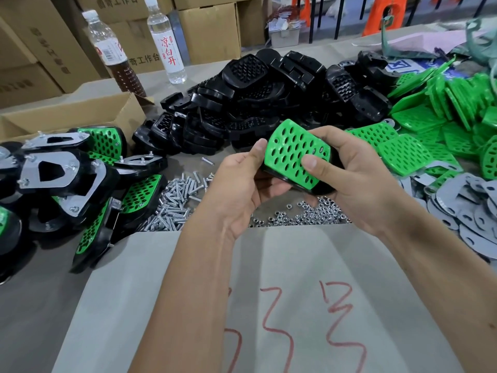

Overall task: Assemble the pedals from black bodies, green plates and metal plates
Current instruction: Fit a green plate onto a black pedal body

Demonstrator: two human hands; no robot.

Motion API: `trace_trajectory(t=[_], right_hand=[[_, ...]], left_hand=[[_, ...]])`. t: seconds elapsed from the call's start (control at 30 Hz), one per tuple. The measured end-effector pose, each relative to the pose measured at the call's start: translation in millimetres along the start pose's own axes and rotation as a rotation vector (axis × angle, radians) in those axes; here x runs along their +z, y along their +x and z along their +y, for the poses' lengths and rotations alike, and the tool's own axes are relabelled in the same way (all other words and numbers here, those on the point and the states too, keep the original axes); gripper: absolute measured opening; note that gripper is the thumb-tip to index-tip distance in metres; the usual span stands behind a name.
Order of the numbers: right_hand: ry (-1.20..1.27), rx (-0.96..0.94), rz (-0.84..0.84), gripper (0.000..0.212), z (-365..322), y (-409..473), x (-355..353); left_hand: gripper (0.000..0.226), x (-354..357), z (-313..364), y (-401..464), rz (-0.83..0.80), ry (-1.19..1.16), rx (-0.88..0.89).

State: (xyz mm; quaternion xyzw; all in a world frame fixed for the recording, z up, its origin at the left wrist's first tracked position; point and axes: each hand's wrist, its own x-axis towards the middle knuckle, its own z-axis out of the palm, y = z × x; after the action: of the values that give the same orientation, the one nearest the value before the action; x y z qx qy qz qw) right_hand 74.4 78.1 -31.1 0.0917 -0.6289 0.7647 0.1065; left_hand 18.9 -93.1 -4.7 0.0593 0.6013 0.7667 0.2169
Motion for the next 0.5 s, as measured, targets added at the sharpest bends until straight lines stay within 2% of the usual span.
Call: trace_trajectory(t=[0.17, 0.33, 0.5], right_hand=[[-0.111, 0.035, 0.084, 0.023, 2.1, -0.8, -3.2], [-0.116, -0.019, 0.048, 0.017, 1.4, -0.1, 1.4], [-0.158, -0.031, 0.056, 0.019, 1.5, 0.7, 4.1]], left_hand=[[0.036, -2.1, 1.2, -1.3, -0.015, 0.037, 0.005], [0.033, 1.8, -0.4, -3.1, 0.044, -0.048, -0.046], [0.032, 4.8, -3.1, -3.9, 0.084, -0.085, -0.083]])
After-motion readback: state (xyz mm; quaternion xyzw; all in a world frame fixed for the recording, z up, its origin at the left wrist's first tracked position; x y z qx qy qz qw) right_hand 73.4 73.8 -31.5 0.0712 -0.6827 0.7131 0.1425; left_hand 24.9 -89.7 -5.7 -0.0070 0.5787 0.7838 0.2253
